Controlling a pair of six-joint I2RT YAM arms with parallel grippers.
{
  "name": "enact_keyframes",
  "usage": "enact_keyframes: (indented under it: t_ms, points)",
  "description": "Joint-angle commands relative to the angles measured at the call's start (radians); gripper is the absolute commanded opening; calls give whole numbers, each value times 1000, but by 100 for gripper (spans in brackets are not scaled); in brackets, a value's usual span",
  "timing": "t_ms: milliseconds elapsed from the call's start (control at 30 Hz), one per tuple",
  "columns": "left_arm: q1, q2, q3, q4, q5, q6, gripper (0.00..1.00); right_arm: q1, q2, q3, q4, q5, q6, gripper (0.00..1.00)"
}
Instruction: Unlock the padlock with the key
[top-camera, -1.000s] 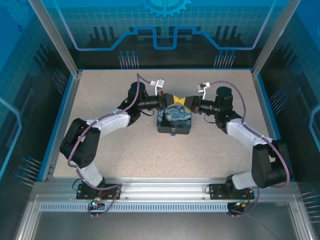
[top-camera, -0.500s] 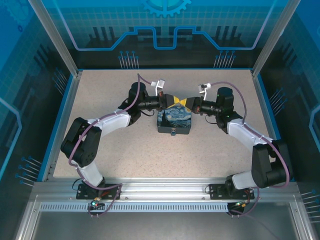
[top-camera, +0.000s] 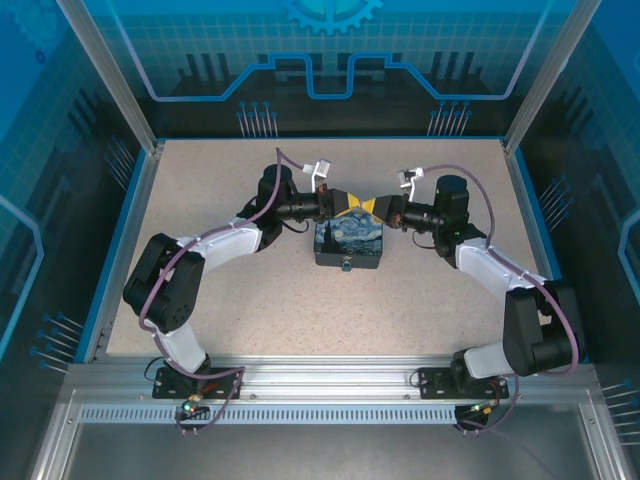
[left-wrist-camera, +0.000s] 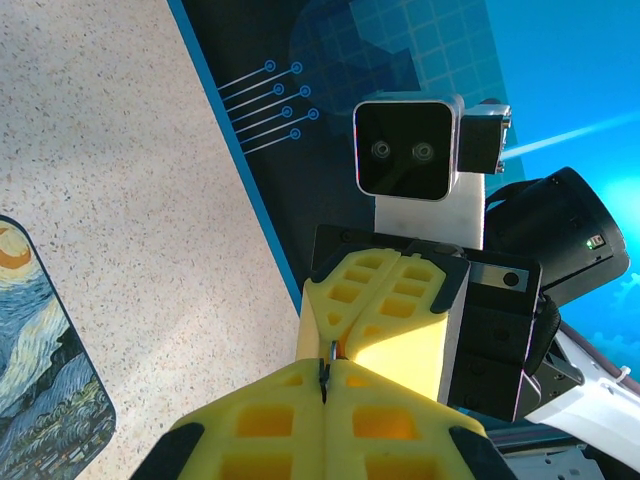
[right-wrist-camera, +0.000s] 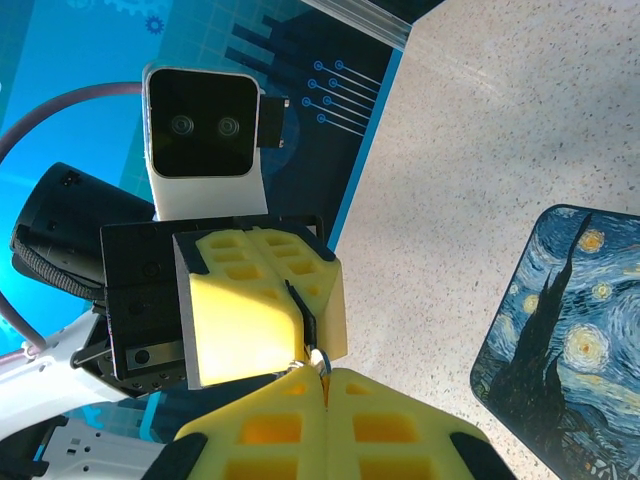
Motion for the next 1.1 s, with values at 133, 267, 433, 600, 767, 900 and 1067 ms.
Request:
enact_keyframes:
  t_ms: [133, 267, 433, 600, 767, 900, 1067]
  points:
    - [12, 10, 32, 12, 17, 4, 0, -13, -22, 3, 8, -28, -7, 15]
    - [12, 8, 30, 12, 17, 4, 0, -21, -29, 7, -1, -17, -4, 34]
    - [12, 7, 30, 13, 17, 2, 0, -45, -43, 17, -15, 12, 11, 45]
    - [14, 8, 32, 12, 21, 2, 0, -31, -22, 66, -79, 19, -26, 49]
    - [13, 11, 34, 12, 21, 1, 0, -11, 7, 68, -70, 9, -27, 44]
    - [12, 14, 38, 12, 25, 1, 0, 4, 22, 101, -63, 5, -32, 38]
    - [12, 21, 41, 16, 26, -2, 0, 15, 42, 111, -53, -4, -32, 31]
